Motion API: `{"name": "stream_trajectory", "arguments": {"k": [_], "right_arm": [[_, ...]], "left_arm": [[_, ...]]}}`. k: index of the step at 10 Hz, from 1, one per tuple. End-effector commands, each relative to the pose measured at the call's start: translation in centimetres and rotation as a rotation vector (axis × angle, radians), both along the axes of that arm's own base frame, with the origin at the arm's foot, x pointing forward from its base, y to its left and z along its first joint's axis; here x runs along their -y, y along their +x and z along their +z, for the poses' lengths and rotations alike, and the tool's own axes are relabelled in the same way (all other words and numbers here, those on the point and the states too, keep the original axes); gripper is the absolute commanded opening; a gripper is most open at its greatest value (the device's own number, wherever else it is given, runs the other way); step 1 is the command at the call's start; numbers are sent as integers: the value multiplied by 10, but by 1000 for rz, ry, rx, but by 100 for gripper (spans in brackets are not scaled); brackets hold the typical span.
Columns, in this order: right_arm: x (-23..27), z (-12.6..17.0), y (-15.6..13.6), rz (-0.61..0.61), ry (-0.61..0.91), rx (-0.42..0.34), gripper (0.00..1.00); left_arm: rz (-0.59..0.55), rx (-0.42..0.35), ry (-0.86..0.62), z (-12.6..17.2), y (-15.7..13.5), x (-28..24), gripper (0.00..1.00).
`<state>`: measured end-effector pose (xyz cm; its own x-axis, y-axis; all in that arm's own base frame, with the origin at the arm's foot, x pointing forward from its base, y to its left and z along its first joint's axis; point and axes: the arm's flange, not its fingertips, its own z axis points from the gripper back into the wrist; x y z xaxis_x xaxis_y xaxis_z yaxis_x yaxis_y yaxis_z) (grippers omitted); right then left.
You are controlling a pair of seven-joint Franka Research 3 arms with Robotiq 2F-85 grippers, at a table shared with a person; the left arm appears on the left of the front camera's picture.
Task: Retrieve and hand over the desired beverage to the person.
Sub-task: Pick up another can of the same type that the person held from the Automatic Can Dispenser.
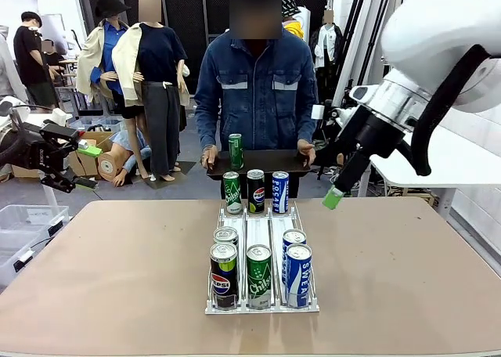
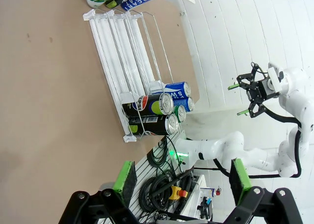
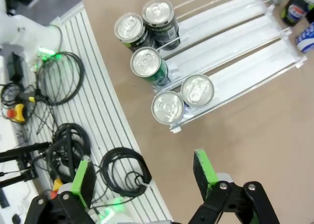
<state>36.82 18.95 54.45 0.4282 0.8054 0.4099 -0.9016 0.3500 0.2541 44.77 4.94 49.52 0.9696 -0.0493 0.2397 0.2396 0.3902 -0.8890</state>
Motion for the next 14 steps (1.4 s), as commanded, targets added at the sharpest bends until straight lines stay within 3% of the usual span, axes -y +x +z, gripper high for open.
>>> {"name": "stream_trajectory", "arguments": {"k": [1, 5, 8, 14], "right_arm": [[-19, -1, 2, -23, -70, 49, 100], [-50, -9, -11, -39, -196, 139, 100], [-71, -20, -18, -77, -280, 164, 100], [-95, -47, -3, -303, -367, 93, 100]], "left_arm": [[4, 4, -3, 1, 0, 0, 100], [4, 4, -3, 1, 0, 0, 100], [4, 4, -3, 1, 0, 0, 100], [4, 4, -3, 1, 0, 0, 100]]}}
